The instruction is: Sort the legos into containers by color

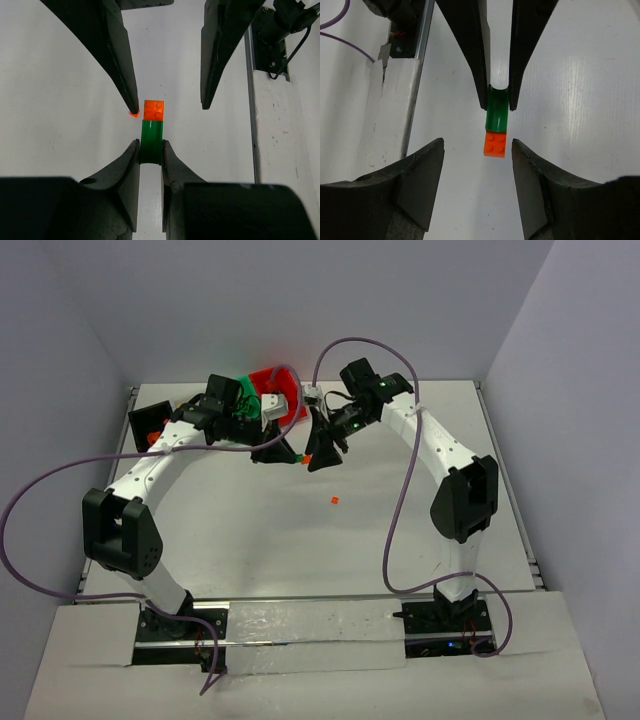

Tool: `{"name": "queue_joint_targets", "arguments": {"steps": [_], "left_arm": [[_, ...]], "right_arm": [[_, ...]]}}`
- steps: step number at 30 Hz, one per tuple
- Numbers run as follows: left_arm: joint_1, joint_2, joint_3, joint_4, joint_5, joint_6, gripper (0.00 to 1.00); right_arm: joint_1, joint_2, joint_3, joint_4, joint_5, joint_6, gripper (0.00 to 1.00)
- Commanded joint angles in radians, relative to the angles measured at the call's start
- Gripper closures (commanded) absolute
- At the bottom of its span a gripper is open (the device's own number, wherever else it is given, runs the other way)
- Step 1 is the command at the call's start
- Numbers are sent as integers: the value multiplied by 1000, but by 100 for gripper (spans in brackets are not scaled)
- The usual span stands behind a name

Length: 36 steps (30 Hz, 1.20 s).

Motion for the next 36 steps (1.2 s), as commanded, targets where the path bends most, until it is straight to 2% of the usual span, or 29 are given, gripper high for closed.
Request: {"name": "queue_joint_targets", "arguments": {"steps": [1, 3, 7, 12, 16, 22, 32, 34, 36], "left_arm": [[-11, 3, 59, 18, 31, -11, 100], [-13, 5, 63, 22, 26, -19, 100], [-17, 9, 66, 28, 21, -30, 100], [-17, 3, 59, 44, 1, -51, 100], [-14, -14, 33, 161, -40, -162, 100], [51, -15, 5, 384, -27, -438, 100], [136, -17, -52, 503, -18, -590, 100], [145, -6, -51, 518, -82, -624, 100], [147, 32, -7, 454, -256, -559, 100]], "right_arm": [[9, 4, 18, -16, 5, -20, 38], [9, 1, 11, 4, 12, 5, 43], [9, 1, 4, 41, 28, 44, 62], [9, -2, -10, 62, 47, 63, 81], [9, 1, -20, 64, 72, 70, 97], [9, -3, -43, 69, 125, 79, 100], [7, 3, -90, 71, 200, 76, 100], [0, 1, -96, 72, 202, 84, 100], [-9, -2, -97, 80, 209, 99, 100]]}}
